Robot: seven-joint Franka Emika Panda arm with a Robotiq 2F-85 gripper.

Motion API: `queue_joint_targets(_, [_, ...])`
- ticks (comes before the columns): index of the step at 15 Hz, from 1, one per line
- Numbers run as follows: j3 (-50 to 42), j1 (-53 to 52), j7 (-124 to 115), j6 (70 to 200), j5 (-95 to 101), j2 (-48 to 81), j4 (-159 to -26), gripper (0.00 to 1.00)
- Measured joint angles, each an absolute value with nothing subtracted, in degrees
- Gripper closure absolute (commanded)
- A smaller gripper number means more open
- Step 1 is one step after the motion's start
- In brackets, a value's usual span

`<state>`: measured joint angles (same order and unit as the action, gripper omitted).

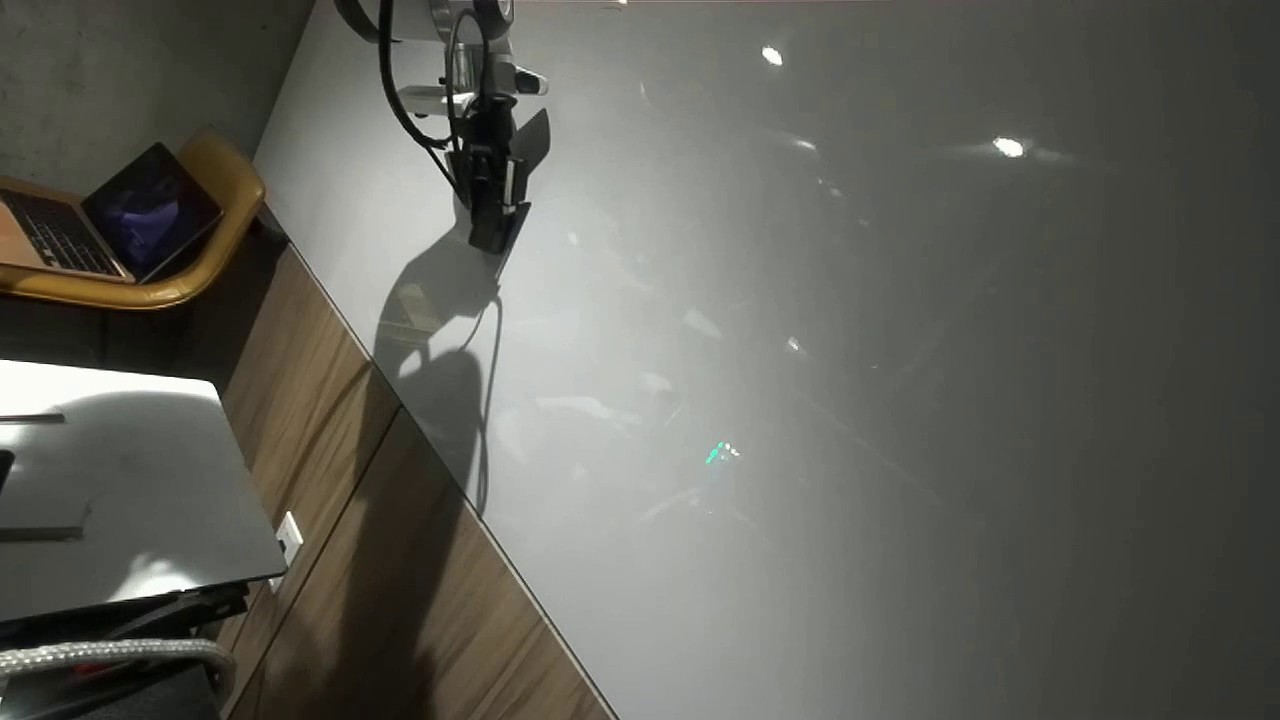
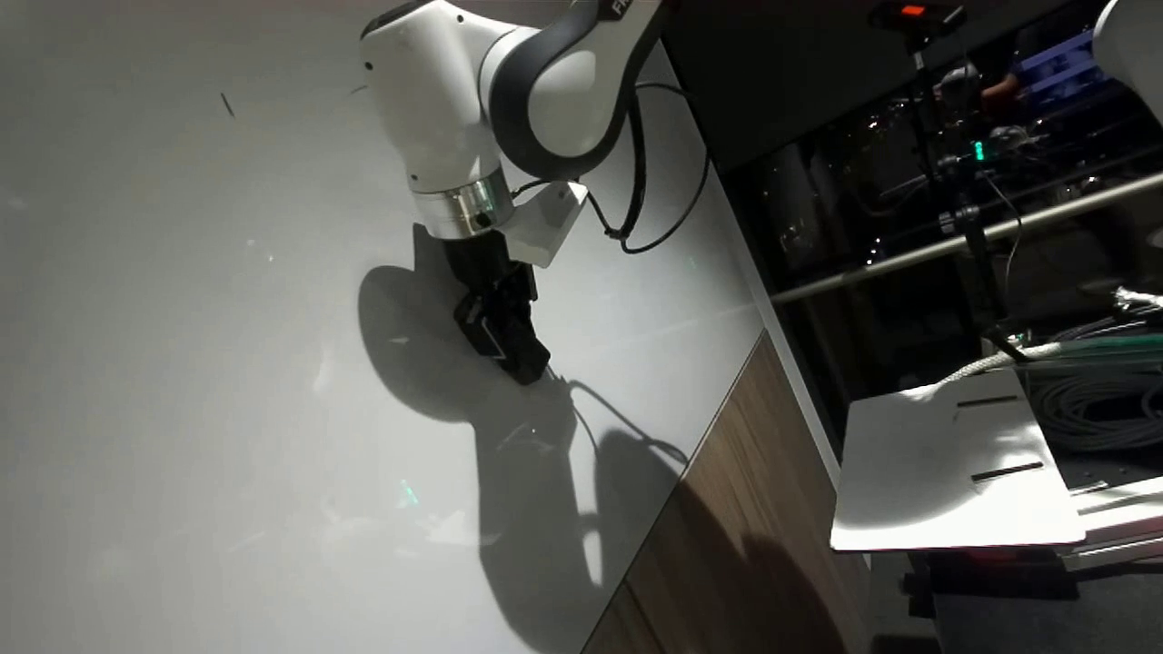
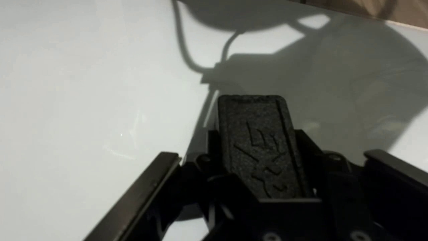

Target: Use the eraser to wipe the whiteboard.

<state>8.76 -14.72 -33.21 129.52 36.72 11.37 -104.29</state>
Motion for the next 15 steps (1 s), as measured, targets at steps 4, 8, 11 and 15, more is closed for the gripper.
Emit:
queue_joint_targets(4, [9.4, -19.9, -34.4, 126.4, 36.7, 16.6, -97.6, 0.69])
queue_joint_targets(8, [9.4, -24.3, -34.5, 123.9, 36.7, 22.1, -91.0, 0.69])
queue_joint_targets(11, [9.5, -26.8, -34.2, 122.5, 36.4, 27.0, -86.4, 0.69])
queue_joint_targets(15, [9.5, -28.6, -30.7, 122.6, 33.0, 32.6, -85.7, 0.69])
